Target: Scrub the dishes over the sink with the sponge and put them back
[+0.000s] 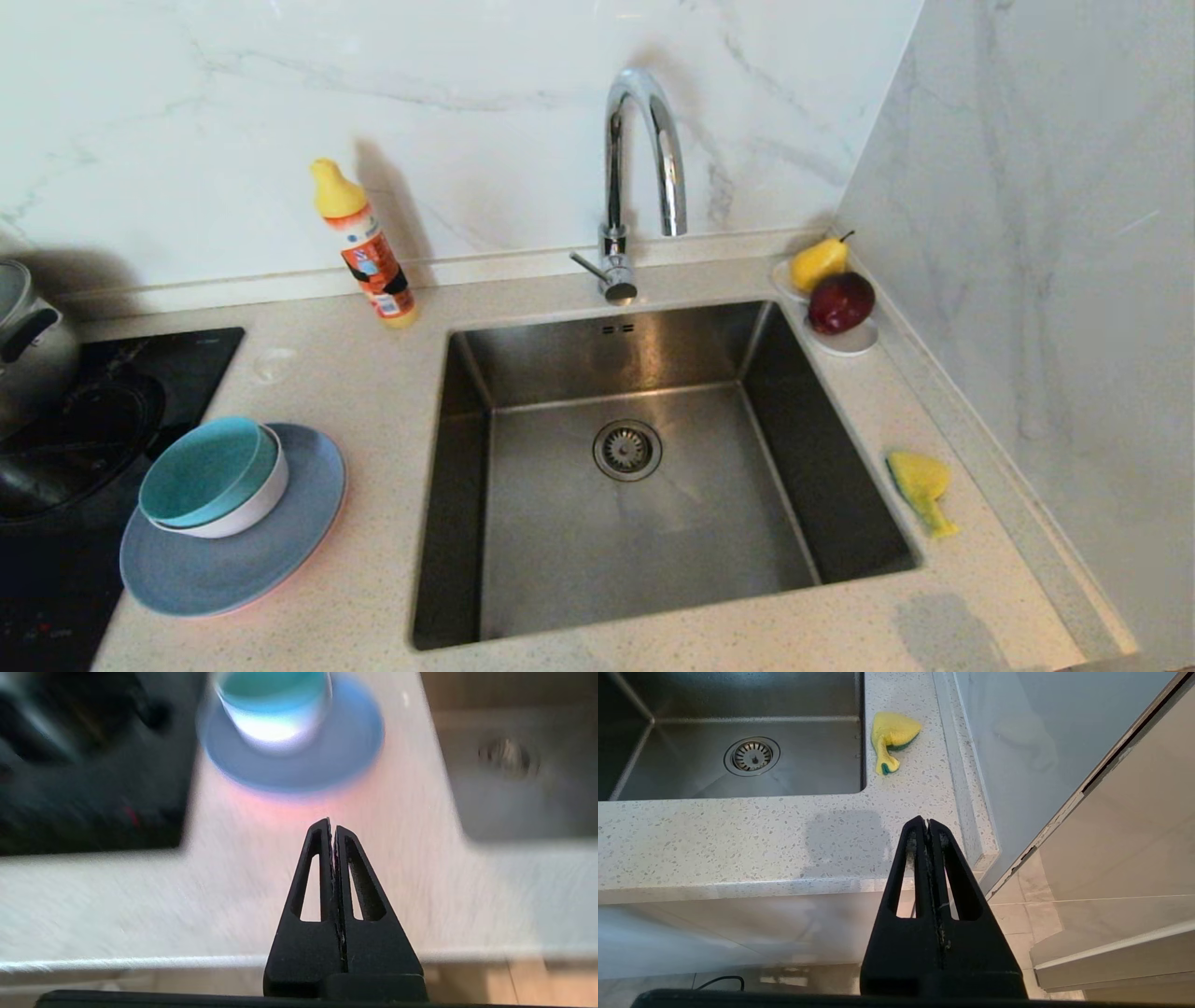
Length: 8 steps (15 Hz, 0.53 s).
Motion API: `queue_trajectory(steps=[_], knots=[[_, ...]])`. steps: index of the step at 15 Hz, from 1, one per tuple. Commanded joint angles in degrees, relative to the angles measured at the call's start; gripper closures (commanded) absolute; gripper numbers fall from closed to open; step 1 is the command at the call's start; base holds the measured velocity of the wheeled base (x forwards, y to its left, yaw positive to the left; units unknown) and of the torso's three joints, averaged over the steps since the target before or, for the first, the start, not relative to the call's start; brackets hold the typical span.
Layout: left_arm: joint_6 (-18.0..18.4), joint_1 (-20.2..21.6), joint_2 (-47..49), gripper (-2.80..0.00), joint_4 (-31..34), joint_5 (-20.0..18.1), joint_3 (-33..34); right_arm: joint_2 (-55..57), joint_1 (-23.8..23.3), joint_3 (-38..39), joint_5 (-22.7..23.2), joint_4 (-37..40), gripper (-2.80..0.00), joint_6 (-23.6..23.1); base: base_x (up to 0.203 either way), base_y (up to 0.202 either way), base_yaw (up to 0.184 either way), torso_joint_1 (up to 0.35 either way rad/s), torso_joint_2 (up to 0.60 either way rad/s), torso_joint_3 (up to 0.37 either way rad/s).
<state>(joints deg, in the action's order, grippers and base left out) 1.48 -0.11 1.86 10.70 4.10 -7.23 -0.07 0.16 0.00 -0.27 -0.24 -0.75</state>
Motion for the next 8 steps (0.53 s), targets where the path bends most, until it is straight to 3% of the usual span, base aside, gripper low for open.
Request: queue_trajectory(steps=[1,4,8], knots=[[0.19,0.10,-1.86,0.00,-0.36,-6.01,3.42,-0.10,0.02,0.00,0.00,-0.02,0.00,-0.04,0.000,0.000,0.000,0.000,0.00,0.000],[2.83,0.11,-1.86,0.00,-0.15,-5.60,3.53,-0.10,0.02,0.00,0.00,0.28,0.00,-0.69,0.000,0.000,0.000,0.000,0.00,0.000],[2.13,0.11,-1.86,0.00,-0.59,-5.24,3.72,-0.10,0.02,0.00,-0.09,0.24,0.00,0.24,0.000,0.000,0.000,0.000,0.00,0.000]])
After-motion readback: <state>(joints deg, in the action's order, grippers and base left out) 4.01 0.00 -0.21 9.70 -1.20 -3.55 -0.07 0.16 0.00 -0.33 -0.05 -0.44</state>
